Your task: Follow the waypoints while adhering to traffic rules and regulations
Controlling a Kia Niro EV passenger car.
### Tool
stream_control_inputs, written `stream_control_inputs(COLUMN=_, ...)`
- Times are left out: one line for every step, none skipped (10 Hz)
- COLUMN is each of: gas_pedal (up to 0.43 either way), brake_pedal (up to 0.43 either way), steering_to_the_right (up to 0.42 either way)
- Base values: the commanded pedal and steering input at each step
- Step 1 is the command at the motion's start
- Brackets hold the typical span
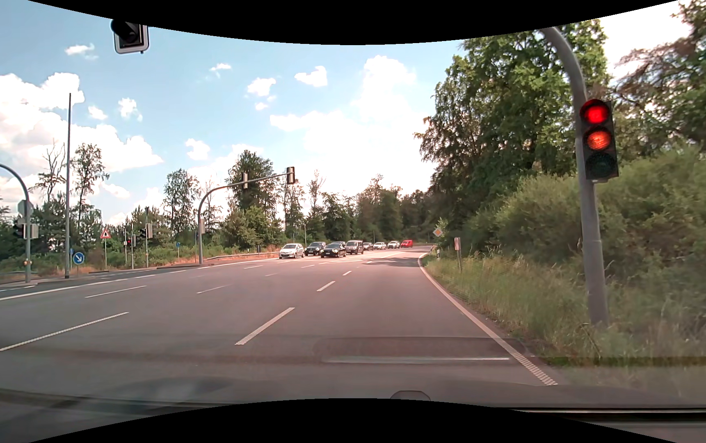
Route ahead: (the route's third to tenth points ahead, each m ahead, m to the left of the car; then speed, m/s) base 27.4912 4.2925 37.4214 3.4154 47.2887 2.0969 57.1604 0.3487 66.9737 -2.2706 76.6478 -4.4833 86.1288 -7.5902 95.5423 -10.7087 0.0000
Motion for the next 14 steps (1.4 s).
stream_control_inputs(gas_pedal=0.000, brake_pedal=0.262, steering_to_the_right=0.018)
stream_control_inputs(gas_pedal=0.000, brake_pedal=0.207, steering_to_the_right=0.018)
stream_control_inputs(gas_pedal=0.000, brake_pedal=0.091, steering_to_the_right=0.018)
stream_control_inputs(gas_pedal=0.000, brake_pedal=0.000, steering_to_the_right=0.018)
stream_control_inputs(gas_pedal=0.000, brake_pedal=0.000, steering_to_the_right=0.018)
stream_control_inputs(gas_pedal=0.000, brake_pedal=0.000, steering_to_the_right=0.018)
stream_control_inputs(gas_pedal=0.000, brake_pedal=0.000, steering_to_the_right=0.018)
stream_control_inputs(gas_pedal=0.000, brake_pedal=0.000, steering_to_the_right=0.018)
stream_control_inputs(gas_pedal=0.000, brake_pedal=0.000, steering_to_the_right=0.018)
stream_control_inputs(gas_pedal=0.008, brake_pedal=0.000, steering_to_the_right=0.018)
stream_control_inputs(gas_pedal=0.059, brake_pedal=0.000, steering_to_the_right=0.018)
stream_control_inputs(gas_pedal=0.079, brake_pedal=0.000, steering_to_the_right=0.018)
stream_control_inputs(gas_pedal=0.110, brake_pedal=0.000, steering_to_the_right=0.018)
stream_control_inputs(gas_pedal=0.130, brake_pedal=0.000, steering_to_the_right=0.018)
